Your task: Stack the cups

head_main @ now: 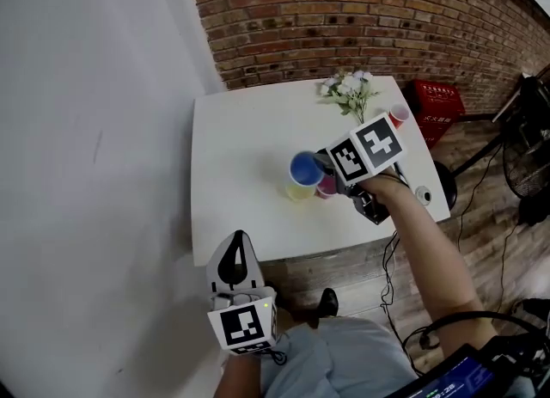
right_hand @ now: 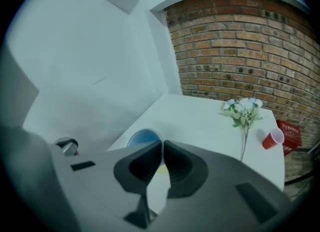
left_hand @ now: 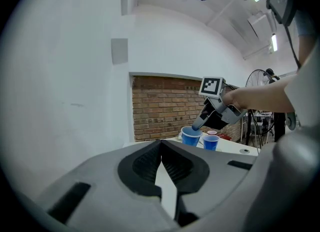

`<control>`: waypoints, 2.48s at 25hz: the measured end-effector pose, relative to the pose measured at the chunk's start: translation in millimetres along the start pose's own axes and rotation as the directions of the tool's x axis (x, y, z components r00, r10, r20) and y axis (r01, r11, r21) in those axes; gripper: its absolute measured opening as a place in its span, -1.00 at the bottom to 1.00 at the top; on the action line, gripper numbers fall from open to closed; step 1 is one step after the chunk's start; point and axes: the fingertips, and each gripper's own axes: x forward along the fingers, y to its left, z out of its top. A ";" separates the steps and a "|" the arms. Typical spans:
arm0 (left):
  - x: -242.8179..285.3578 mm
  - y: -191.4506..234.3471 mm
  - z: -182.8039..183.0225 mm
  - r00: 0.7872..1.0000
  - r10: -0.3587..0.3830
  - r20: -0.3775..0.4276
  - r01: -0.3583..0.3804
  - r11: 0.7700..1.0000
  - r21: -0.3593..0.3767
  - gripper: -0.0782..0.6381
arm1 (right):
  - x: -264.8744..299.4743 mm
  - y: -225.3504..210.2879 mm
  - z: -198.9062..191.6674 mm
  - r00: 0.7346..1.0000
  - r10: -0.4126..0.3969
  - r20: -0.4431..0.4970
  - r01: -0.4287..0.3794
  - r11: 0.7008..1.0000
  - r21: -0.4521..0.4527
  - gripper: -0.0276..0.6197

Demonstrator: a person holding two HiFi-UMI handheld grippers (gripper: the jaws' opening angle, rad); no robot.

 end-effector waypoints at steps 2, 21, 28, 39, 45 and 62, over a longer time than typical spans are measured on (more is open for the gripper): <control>1.2 -6.2 1.8 1.000 -0.007 0.001 0.007 1.000 0.001 -0.76 | -4.8 -5.9 -5.8 1.000 -0.005 -0.009 0.005 1.000 0.002 -0.84; 0.4 -22.1 3.5 1.000 -0.008 -0.004 0.008 1.000 0.011 -0.76 | -6.4 -25.0 -33.6 0.998 -0.015 -0.069 0.015 1.000 -0.001 -0.84; 0.3 -19.6 1.9 1.000 -0.006 -0.010 0.006 1.000 0.011 -0.76 | -1.9 -28.7 -38.0 0.996 -0.018 -0.082 0.019 1.000 0.008 -0.84; 6.1 -17.8 -2.6 1.000 -0.010 -0.015 0.010 1.000 0.003 -0.76 | 5.1 -32.3 -40.1 0.996 -0.004 -0.086 0.007 0.999 0.033 -0.84; 6.1 -15.0 -2.1 1.000 -0.005 -0.015 0.005 1.000 0.004 -0.76 | 8.0 -33.3 -41.0 0.996 0.000 -0.094 0.004 0.999 0.039 -0.84; 9.4 -14.3 -5.7 1.000 0.000 -0.029 0.000 1.000 -0.003 -0.76 | 13.8 -37.5 -44.5 0.994 0.002 -0.106 0.002 0.999 0.036 -0.83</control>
